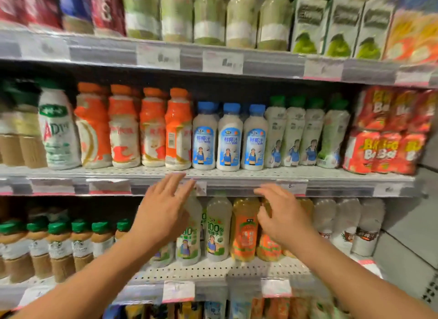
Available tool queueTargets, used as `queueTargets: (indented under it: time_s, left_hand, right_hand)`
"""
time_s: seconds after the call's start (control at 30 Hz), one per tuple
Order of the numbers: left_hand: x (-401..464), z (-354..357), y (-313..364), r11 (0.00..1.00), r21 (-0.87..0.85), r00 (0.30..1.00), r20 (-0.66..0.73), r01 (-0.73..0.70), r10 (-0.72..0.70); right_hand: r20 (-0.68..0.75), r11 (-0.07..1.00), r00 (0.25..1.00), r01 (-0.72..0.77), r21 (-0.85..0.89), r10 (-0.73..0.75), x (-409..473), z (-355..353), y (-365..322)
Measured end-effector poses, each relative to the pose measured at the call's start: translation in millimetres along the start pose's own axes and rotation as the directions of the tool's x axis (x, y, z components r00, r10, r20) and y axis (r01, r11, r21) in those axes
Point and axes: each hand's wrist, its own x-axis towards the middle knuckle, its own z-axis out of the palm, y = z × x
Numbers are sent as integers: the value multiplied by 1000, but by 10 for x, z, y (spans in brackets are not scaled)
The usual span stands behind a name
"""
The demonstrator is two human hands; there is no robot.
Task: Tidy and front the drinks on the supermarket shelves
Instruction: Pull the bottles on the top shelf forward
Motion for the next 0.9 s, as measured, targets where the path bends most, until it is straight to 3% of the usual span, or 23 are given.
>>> queueTargets:
  time_s: [0.17, 0.43, 0.77, 0.83, 0.9]
  left_hand:
    - [110, 18, -174, 980, 77, 969, 152, 185, -195]
    - [187, -30, -198, 963, 114, 949, 175, 244, -262]
    - [262, -257, -97, 955, 103, 919, 261, 278, -295]
    - [356, -422, -111, 962, 77, 937, 218, 261, -272]
    - [526, -684, -153, 972, 70, 968, 98, 225, -231]
  right_hand:
    - [125, 991, 990, -51, -121, 66, 257, -116, -61]
    - [129, 973, 990, -21, -231, 52, 421, -72, 68]
    - [235, 976, 972, 54, -212, -2, 473, -193, 134]
    - [272, 979, 962, 65, -192, -11, 537, -337, 99]
    - [223, 985, 973, 98, -142, -65, 679, -576, 22]
